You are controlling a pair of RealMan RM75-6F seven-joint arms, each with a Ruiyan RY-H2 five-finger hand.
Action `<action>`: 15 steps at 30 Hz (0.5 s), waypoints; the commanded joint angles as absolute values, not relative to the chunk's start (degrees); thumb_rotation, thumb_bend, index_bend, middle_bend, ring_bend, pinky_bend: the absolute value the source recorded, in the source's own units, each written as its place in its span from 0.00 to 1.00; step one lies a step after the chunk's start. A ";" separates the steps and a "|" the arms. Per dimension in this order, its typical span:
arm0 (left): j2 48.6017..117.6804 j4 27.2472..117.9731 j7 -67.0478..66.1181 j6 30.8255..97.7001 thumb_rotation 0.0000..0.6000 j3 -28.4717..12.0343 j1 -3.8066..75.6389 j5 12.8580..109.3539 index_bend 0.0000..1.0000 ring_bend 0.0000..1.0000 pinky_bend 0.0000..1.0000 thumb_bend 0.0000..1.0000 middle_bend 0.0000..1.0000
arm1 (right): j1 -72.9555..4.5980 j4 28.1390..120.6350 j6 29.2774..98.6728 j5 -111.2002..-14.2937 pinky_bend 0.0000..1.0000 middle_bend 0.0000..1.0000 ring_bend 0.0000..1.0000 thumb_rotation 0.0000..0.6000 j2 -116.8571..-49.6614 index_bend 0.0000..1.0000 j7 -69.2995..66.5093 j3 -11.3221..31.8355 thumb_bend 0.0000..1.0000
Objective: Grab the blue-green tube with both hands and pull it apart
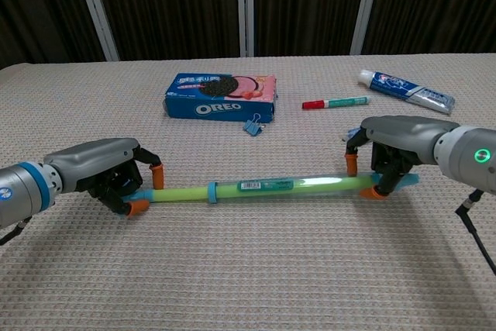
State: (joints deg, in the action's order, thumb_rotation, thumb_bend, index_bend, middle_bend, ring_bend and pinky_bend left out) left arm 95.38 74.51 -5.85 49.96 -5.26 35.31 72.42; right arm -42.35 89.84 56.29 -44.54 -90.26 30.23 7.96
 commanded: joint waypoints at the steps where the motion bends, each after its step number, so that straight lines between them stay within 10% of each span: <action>1: 95.07 74.70 -5.86 50.10 1.00 -5.32 35.31 72.35 0.67 0.85 1.00 0.52 0.86 | -42.24 89.96 56.23 -44.85 1.00 1.00 1.00 1.00 -89.84 0.60 29.81 7.97 0.42; 15: 90.86 77.56 -6.43 51.19 1.00 -5.37 34.74 71.46 0.71 0.85 1.00 0.53 0.86 | -40.59 92.71 56.06 -48.44 1.00 1.00 1.00 1.00 -84.73 0.60 26.03 7.45 0.44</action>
State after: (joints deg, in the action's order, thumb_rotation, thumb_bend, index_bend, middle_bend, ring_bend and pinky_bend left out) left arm 91.03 77.45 -6.43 51.14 -5.41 34.82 71.56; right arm -40.73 92.54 55.99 -48.27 -84.97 26.21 7.51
